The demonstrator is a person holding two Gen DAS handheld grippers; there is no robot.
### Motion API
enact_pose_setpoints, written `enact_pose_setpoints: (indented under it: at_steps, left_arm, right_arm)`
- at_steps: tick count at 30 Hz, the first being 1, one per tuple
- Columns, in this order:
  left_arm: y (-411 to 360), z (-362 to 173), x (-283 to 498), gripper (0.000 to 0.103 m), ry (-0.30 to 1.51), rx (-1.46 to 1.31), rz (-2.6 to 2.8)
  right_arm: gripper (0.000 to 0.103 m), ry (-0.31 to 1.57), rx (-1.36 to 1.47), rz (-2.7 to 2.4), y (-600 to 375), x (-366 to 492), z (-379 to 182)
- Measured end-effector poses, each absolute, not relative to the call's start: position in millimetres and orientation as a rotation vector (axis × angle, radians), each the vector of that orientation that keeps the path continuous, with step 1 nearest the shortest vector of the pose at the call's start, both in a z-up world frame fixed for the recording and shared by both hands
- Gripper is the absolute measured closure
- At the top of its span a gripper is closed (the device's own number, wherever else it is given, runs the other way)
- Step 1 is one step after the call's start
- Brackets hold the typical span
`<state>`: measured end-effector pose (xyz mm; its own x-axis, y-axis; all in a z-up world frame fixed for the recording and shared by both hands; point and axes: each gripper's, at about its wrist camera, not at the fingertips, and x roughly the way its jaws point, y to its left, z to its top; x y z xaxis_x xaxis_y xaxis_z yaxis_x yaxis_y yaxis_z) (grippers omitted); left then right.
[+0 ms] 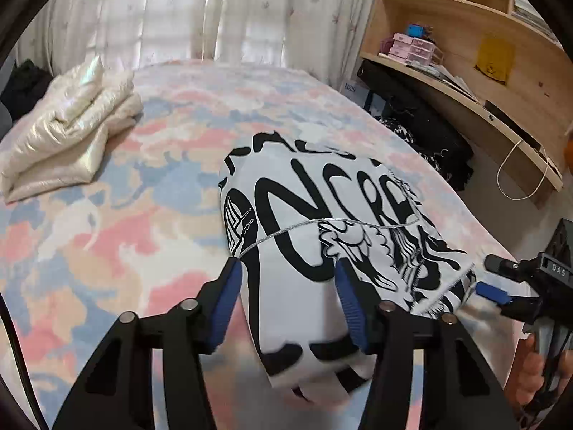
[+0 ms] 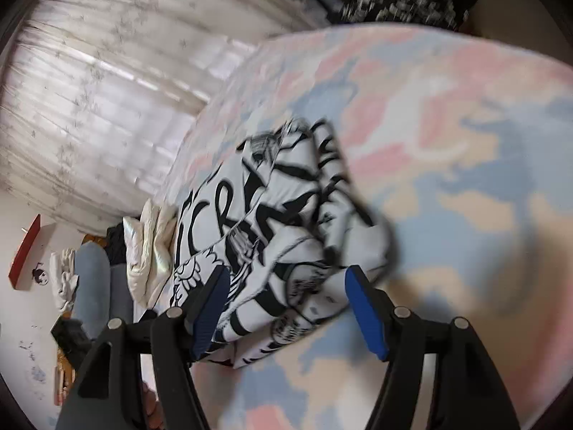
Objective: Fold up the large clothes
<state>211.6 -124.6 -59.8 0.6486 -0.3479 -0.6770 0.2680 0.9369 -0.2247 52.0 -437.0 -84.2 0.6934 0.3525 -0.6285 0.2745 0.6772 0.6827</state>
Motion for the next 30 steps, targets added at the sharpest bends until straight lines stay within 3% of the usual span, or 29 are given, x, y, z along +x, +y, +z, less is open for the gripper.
enact_pose_setpoints:
  at_steps: [7,8,9,14,16,19,23,28,30]
  left_arm:
    - [-142,-73,230,0.056,0.826,-0.096,-0.385]
    - [-147,-74,232,0.056,0.828,-0.075,-0.383]
    - [-152,-72,230,0.058,0.830,-0.057,-0.379]
    - [-174,-78,229,0.059,0.839,0.066,-0.367]
    - [-185,-91,228,0.059,0.851,0.141,-0.341]
    - [-189,-118,232,0.059,0.893,0.153,-0.313]
    - [-187,-105,223,0.059,0.855,0.137,-0.314]
    - [-163,-76,225,0.044,0.847,0.029,-0.358]
    - [-153,-65,236,0.044,0.837,-0.014,-0.343]
  right_arm:
    - [0.035,0.838,0.879,0.073,-429,97,-106]
    - [0.047,0.834,0.857,0.073,-428,101,-105]
    - [0.074,0.833,0.810,0.063,-426,104,-102]
    - [0.077,0.716,0.621,0.022,-420,84,-60]
    - [0.077,0.712,0.592,0.001,-417,73,-60]
    - [0.078,0.855,0.576,-0.064,-416,78,-104]
    - [0.076,0.858,0.588,-0.072,-417,73,-111]
    - [0.057,0.840,0.468,-0.119,-405,71,-75]
    - [0.043,0.804,0.452,-0.113,-408,71,-63]
